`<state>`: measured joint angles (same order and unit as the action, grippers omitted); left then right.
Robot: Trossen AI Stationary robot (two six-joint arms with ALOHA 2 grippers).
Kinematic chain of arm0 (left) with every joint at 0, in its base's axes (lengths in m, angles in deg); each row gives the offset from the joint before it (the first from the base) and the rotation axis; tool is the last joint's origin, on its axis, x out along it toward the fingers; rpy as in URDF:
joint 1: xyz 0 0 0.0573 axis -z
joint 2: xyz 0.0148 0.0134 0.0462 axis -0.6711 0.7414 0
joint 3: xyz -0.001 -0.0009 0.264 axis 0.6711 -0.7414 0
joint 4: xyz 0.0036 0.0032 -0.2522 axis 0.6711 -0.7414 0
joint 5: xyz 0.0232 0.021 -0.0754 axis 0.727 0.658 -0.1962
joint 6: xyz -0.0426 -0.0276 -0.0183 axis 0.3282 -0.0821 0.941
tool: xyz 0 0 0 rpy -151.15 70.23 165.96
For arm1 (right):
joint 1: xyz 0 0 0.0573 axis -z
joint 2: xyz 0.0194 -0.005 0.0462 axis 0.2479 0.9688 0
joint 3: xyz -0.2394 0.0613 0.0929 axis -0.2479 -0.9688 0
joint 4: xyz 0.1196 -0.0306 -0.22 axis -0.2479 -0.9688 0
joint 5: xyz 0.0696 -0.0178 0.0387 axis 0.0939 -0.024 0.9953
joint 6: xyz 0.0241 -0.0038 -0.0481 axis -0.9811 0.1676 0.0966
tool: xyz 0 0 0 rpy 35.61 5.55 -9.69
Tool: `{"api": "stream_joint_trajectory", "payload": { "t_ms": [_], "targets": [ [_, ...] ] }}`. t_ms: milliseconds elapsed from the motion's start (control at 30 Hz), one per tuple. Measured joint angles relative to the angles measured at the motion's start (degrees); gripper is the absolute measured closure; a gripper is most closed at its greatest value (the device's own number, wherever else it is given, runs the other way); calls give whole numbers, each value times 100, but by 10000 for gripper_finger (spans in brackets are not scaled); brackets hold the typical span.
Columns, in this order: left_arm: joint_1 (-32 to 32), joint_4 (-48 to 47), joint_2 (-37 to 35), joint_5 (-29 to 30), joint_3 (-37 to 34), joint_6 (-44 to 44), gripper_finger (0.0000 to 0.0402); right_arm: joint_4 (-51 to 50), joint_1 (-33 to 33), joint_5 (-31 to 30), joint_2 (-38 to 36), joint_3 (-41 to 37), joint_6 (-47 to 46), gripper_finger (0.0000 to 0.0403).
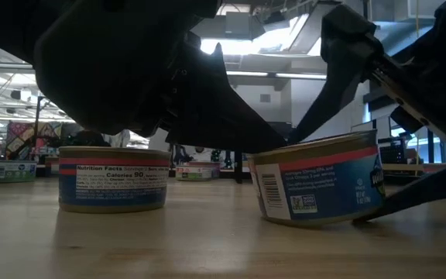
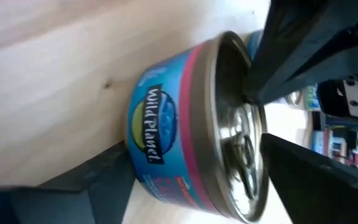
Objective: Stack canned seafood by type on shelf
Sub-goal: Put the blue tuna can on the shelf
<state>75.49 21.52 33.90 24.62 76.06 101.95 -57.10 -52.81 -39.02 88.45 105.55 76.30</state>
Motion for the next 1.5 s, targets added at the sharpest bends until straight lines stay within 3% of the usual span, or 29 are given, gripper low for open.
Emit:
{"api": "stream_joint_trajectory", "payload": {
  "t_ms": [267,700,1067,1333,1500],
  "targets": [
    [11,20,-9,170,-11,-49,394,148,-33,93,-17,9,-555,185],
    [315,-308,-405,911,-20,-694,394,48,-89,-188,-240,14,-2070,203],
    [384,-1339,-564,1062,-2,120,394,-1920,332,-994,-1664,14,-2961,206],
    [377,-1519,-564,1119,-2,236,394,-3122,1312,-1373,-2461,17,-2940,206],
    [369,-1515,-567,1142,-2,8,394,-3402,2229,-1363,-2540,17,-2726,206]
  ]
}}
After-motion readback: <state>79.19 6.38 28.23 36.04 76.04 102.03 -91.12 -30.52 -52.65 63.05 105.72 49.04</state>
